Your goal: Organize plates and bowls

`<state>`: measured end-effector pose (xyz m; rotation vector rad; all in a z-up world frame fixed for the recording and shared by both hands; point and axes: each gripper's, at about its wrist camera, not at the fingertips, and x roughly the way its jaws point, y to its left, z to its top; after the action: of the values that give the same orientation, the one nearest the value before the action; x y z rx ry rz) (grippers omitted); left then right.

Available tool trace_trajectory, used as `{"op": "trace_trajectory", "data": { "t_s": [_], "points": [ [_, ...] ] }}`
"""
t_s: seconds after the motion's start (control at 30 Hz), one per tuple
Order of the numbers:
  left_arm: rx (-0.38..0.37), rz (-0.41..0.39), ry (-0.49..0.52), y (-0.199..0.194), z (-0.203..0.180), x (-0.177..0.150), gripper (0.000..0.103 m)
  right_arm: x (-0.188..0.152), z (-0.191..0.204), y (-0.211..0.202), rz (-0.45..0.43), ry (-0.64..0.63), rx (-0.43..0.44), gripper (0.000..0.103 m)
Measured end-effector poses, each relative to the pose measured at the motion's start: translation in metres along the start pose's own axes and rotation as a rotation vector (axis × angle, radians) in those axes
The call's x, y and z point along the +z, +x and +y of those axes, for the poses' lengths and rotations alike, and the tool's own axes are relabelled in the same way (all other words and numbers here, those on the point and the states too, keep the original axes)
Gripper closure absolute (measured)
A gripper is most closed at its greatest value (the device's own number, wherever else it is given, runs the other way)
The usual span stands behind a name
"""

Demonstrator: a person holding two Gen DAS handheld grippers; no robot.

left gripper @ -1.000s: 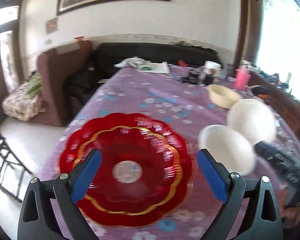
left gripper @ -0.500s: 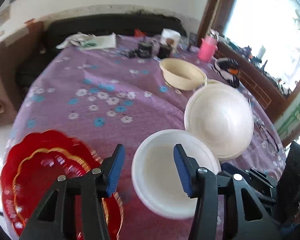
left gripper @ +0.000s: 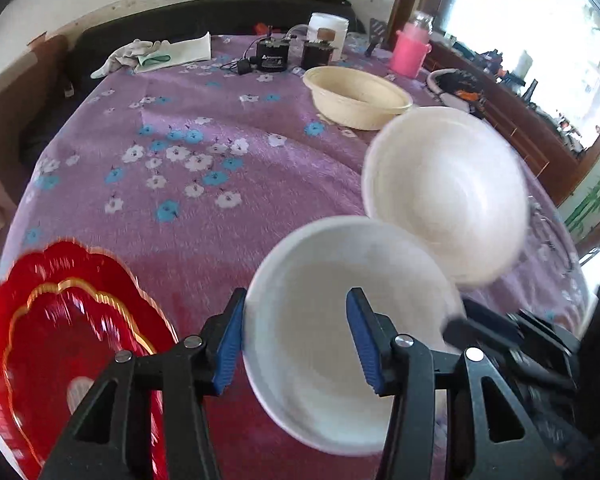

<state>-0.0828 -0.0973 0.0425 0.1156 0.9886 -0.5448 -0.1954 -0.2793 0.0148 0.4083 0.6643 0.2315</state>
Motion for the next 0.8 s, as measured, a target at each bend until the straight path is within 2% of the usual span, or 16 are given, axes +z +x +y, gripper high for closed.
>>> {"op": "trace_trajectory", "data": {
  "t_s": [0.23, 0.33, 0.37, 0.43, 0.5, 0.53, 0.57, 0.8],
  "points": [
    [-0.007, -0.039, -0.004, -0.014, -0.005, -0.025, 0.054, 0.003, -0.005, 0.002, -0.001, 0.029, -0.025, 0.080],
    [0.045, -0.044, 0.016, -0.009, -0.008, -0.028, 0.055, 0.004, -0.011, 0.000, 0.005, 0.054, -0.033, 0.080],
    [0.041, -0.041, 0.019, -0.007, -0.008, -0.029, 0.059, 0.003, -0.012, -0.001, 0.009, 0.060, -0.036, 0.080],
    [0.040, -0.042, 0.028, -0.005, -0.010, -0.030, 0.081, 0.001, -0.017, -0.001, 0.030, 0.073, -0.027, 0.080],
    [0.064, -0.051, 0.049, -0.004, -0.015, -0.033, 0.086, -0.001, -0.016, -0.001, 0.040, 0.066, -0.009, 0.080],
    [0.086, -0.061, 0.058, -0.005, -0.017, -0.034, 0.086, -0.002, -0.014, -0.001, 0.045, 0.055, -0.007, 0.080],
    [0.100, -0.066, 0.063, -0.005, -0.019, -0.035, 0.086, -0.004, -0.013, -0.002, 0.047, 0.049, -0.008, 0.087],
    [0.128, -0.120, 0.078, -0.029, -0.025, -0.036, 0.086, 0.008, -0.002, -0.024, 0.044, 0.056, 0.002, 0.089]
  ]
}}
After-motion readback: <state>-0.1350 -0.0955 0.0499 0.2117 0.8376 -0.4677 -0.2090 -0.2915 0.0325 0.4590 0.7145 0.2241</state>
